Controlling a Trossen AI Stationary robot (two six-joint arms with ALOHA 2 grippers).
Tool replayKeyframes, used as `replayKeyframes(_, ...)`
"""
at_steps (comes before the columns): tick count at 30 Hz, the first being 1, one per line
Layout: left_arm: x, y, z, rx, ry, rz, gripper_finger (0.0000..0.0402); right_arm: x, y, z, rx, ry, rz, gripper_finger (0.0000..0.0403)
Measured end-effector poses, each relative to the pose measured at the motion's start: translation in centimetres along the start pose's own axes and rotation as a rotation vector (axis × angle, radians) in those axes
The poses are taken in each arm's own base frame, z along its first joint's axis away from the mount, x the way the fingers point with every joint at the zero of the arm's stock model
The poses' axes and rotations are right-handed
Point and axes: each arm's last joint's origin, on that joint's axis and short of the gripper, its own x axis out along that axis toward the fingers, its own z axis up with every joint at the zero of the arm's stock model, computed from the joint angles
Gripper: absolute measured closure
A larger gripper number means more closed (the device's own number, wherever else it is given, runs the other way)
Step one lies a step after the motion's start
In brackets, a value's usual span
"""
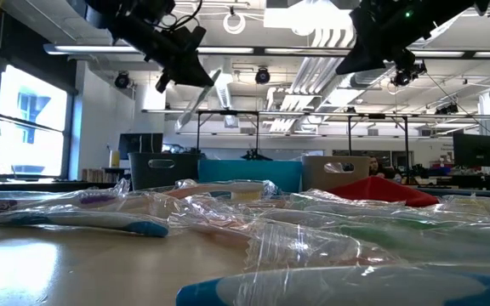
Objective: Pick & Place Toothbrushes
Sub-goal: Put the green toothbrush into the transparent bin
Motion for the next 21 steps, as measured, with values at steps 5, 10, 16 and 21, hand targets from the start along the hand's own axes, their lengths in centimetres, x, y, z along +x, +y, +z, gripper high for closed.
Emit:
replayKeyframes(5,0.0,0.4,0.6,0.017,-0.043,-0.013,0.0384,0.0,-0.3,0.1,0.000,-0.023,-0.087,0.0398)
replayKeyframes(10,0.7,0.7,0.9,0.039,-0.048,-0.005,0.0384,0.0,-0.3,0.1,0.000,-0.031,-0.117,0.0398)
replayKeyframes(16,3.6,0.9,2.3,0.071,-0.025,-0.029,0.0384,0.0,-0.3,0.1,0.000,-0.029,-0.111,0.0398)
replayKeyframes(21,6.5,0.6,3.6,0.116,-0.012,-0.068,0.0384,0.0,-0.3,0.1,0.002,-0.029,-0.110,0.0398)
